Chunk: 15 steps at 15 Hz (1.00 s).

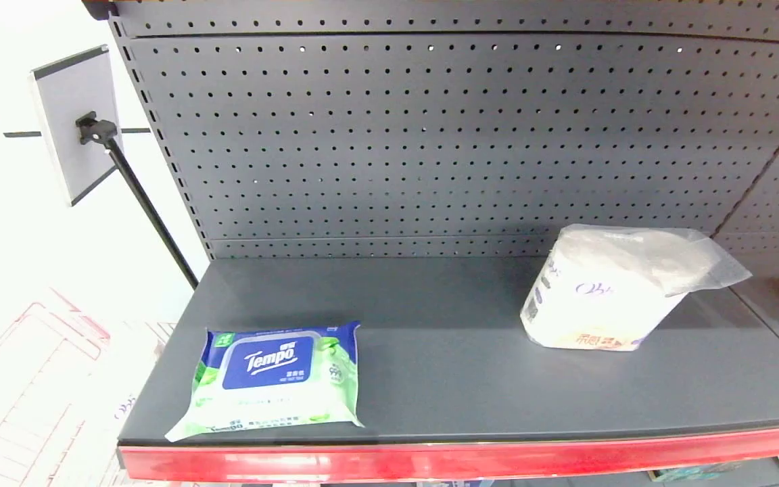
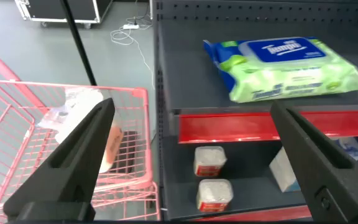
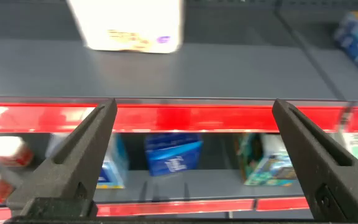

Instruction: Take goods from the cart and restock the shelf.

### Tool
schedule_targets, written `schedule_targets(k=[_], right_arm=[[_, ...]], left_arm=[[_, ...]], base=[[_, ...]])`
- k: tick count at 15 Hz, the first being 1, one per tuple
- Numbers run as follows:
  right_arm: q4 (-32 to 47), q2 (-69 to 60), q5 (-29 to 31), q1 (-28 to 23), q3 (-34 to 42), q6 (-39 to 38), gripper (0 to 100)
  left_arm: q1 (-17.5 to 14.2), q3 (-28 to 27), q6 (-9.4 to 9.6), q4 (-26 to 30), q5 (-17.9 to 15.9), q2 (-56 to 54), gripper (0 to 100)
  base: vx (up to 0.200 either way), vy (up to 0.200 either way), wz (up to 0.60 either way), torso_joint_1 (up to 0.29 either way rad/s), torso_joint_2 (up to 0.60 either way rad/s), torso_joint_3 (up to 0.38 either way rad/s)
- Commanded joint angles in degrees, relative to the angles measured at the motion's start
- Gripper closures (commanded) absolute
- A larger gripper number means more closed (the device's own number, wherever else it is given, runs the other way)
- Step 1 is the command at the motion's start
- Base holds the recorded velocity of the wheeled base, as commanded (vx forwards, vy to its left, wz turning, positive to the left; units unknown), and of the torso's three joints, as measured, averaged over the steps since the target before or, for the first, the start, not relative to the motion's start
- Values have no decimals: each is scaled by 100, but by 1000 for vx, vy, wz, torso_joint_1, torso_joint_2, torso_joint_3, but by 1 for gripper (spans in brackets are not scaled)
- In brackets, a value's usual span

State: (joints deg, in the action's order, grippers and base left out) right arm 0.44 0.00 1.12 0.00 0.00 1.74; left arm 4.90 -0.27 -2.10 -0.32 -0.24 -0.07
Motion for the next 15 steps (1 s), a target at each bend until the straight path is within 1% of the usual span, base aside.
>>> schedule_targets(k=[1, 15], right_arm=[[0, 0, 2, 0, 0, 1, 0], [0, 0, 2, 0, 0, 1, 0]], left_arm=[[2, 0, -1, -3, -2, 7, 0], [2, 0, -1, -3, -2, 7, 0]], base=[[0, 200, 0, 2, 2, 2], [0, 200, 0, 3, 3, 1]])
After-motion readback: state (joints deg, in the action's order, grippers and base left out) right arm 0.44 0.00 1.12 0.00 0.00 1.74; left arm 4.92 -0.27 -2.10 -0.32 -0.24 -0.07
